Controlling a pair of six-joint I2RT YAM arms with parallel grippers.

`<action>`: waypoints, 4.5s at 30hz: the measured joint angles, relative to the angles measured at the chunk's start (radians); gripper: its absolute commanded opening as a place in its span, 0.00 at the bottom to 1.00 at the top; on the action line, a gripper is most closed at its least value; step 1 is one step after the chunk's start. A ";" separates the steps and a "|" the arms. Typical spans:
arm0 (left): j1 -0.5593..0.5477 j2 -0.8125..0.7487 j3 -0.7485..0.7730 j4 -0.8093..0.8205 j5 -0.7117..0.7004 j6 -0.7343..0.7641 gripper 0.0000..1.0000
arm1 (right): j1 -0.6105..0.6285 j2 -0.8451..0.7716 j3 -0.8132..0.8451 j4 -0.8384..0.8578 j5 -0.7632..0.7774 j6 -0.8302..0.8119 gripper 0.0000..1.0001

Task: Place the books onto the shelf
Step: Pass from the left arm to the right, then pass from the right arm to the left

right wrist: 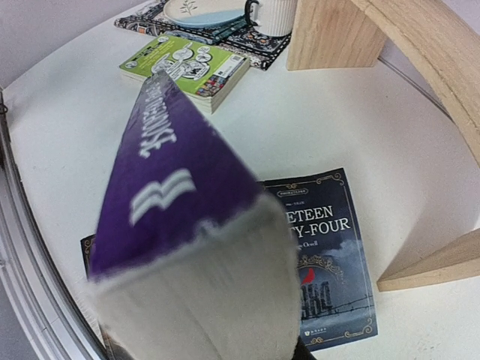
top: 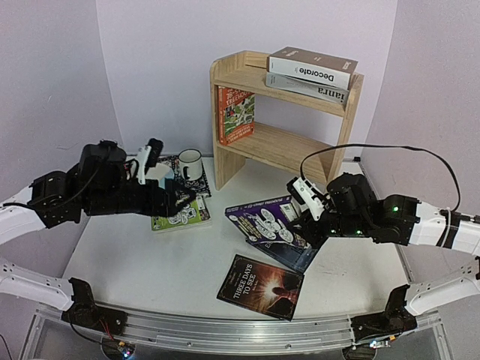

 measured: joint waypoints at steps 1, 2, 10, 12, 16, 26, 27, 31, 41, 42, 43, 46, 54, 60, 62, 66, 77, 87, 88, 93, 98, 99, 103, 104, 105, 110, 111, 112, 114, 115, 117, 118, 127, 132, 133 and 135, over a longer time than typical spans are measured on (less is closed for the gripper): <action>0.038 -0.019 -0.006 0.013 0.002 -0.062 0.93 | 0.000 0.001 0.000 -0.002 0.012 -0.003 0.00; 0.072 -0.039 -0.016 0.027 0.004 -0.126 0.94 | 0.000 0.003 0.000 -0.003 0.020 -0.005 0.00; 0.115 -0.030 -0.054 0.111 0.078 -0.542 0.97 | 0.011 0.120 0.013 0.016 0.086 -0.029 0.00; 0.115 -0.007 -0.062 0.121 0.092 -0.635 0.99 | 0.031 0.145 0.013 0.033 0.135 -0.048 0.00; 0.116 0.013 -0.089 0.125 0.110 -0.786 1.00 | 0.111 0.160 0.013 0.094 0.260 -0.127 0.00; 0.142 -0.001 -0.127 0.217 0.205 -1.014 0.98 | 0.328 0.181 -0.108 0.519 0.541 -0.459 0.00; 0.143 -0.001 -0.131 0.233 0.216 -1.042 0.98 | 0.341 0.183 -0.131 0.563 0.551 -0.499 0.00; 0.143 -0.001 -0.167 0.302 0.242 -1.135 0.97 | 0.366 0.246 -0.150 0.710 0.589 -0.659 0.00; 0.144 -0.009 -0.240 0.377 0.265 -1.268 0.94 | 0.370 0.554 -0.065 1.100 0.748 -1.080 0.00; 0.144 -0.016 -0.251 0.379 0.260 -1.278 0.93 | 0.369 0.577 -0.052 1.122 0.757 -1.111 0.00; 0.144 -0.023 -0.262 0.379 0.256 -1.286 0.93 | 0.368 0.596 -0.038 1.137 0.767 -1.136 0.00; 0.144 -0.045 -0.290 0.380 0.244 -1.312 0.93 | 0.364 0.631 -0.003 1.176 0.781 -1.193 0.00; 0.144 -0.066 -0.341 0.394 0.233 -1.349 0.84 | 0.354 0.635 0.059 1.224 0.782 -1.257 0.00; 0.144 -0.034 -0.409 0.564 0.272 -1.356 0.78 | 0.353 0.635 0.070 1.237 0.744 -1.235 0.00; 0.144 -0.005 -0.414 0.593 0.288 -1.356 0.69 | 0.353 0.632 0.070 1.232 0.729 -1.223 0.00; 0.144 0.011 -0.413 0.630 0.295 -1.351 0.58 | 0.353 0.629 0.070 1.228 0.715 -1.205 0.00; 0.144 0.052 -0.411 0.674 0.297 -1.349 0.45 | 0.354 0.629 0.070 1.179 0.701 -1.140 0.00; 0.144 0.069 -0.397 0.678 0.295 -1.343 0.12 | 0.354 0.629 0.070 1.149 0.692 -1.102 0.00; 0.144 0.071 -0.395 0.682 0.294 -1.335 0.11 | 0.353 0.629 0.070 1.148 0.693 -1.097 0.00; 0.145 0.071 -0.392 0.682 0.290 -1.327 0.00 | 0.353 0.628 0.070 1.147 0.691 -1.084 0.21; 0.165 0.056 -0.388 0.646 0.280 -1.239 0.00 | 0.355 0.598 0.046 1.154 0.676 -1.081 0.89; 0.174 0.053 -0.381 0.615 0.268 -1.195 0.00 | 0.357 0.576 0.031 1.153 0.669 -1.075 0.93; 0.199 0.047 -0.312 0.468 0.199 -0.975 0.00 | 0.360 0.448 -0.039 1.045 0.616 -1.023 0.98; 0.201 0.044 -0.292 0.439 0.181 -0.913 0.00 | 0.360 0.417 -0.052 1.013 0.603 -0.999 0.98; 0.202 0.036 -0.266 0.406 0.162 -0.826 0.00 | 0.360 0.380 -0.067 0.973 0.584 -0.973 0.98; 0.202 -0.015 -0.167 0.309 0.135 -0.414 0.00 | 0.360 0.228 -0.123 0.784 0.531 -0.831 0.98; 0.202 -0.024 -0.155 0.300 0.136 -0.337 0.00 | 0.360 0.206 -0.133 0.753 0.529 -0.805 0.98; 0.202 -0.032 -0.145 0.293 0.138 -0.265 0.00 | 0.360 0.186 -0.144 0.724 0.527 -0.779 0.98; 0.202 -0.047 -0.142 0.279 0.154 -0.130 0.00 | 0.360 0.148 -0.170 0.671 0.529 -0.728 0.98; 0.202 -0.051 -0.142 0.269 0.166 -0.077 0.00 | 0.360 0.125 -0.189 0.647 0.530 -0.703 0.98; 0.202 -0.054 -0.142 0.248 0.196 0.029 0.00 | 0.360 0.079 -0.225 0.609 0.533 -0.658 0.98; 0.202 -0.054 -0.143 0.239 0.211 0.072 0.00 | 0.360 0.053 -0.245 0.595 0.535 -0.635 0.98; 0.200 -0.048 -0.149 0.221 0.259 0.327 0.00 | 0.360 -0.094 -0.349 0.536 0.594 -0.468 0.98; 0.200 0.020 -0.147 0.293 0.239 0.404 0.00 | 0.332 -0.094 -0.349 0.406 0.597 -0.356 0.98; 0.200 0.039 -0.145 0.309 0.235 0.413 0.00 | 0.321 -0.094 -0.348 0.377 0.596 -0.334 0.98; 0.200 0.077 -0.140 0.336 0.229 0.425 0.00 | 0.297 -0.098 -0.348 0.327 0.596 -0.296 0.98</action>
